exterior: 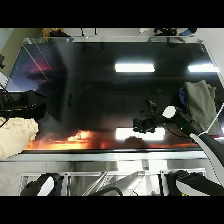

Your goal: Fold the shirts.

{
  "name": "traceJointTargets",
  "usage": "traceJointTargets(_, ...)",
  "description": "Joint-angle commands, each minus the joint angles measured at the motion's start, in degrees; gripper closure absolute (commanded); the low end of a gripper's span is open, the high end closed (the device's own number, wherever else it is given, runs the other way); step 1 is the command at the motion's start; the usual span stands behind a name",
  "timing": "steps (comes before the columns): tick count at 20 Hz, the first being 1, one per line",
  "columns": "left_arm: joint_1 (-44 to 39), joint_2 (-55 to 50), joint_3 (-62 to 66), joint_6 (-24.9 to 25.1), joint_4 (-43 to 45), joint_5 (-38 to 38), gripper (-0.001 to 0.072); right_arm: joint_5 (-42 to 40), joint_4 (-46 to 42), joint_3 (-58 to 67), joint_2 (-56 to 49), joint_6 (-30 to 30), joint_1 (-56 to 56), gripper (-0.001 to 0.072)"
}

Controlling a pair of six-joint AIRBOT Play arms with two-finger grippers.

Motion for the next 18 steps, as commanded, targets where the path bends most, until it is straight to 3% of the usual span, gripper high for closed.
traceJointTargets(1,-0.04,0.04,0.07,0.02,0.02,0.0,0.0692,-0.33,0.0,0.0,-0.04,0.0,-0.02,0.0679)
traceJointTargets(4,-0.04,0.04,0.07,0.0,0.0,0.39,0.0692,-4.92,0.02,0.0,-0.04,0.0,-0.02,0.068)
traceJointTargets(10,-0.04,0.04,0.07,0.02,0.02,2.03,0.0692,-5.35,0.04,0.0,-0.37,0.0,-0.02,0.0679)
traceJointTargets(18,2.93,-4.92,3.08,0.28,2.14,12.83,0.0691,-5.35,0.02,0.0,-4.59,0.0,0.0,0.068)
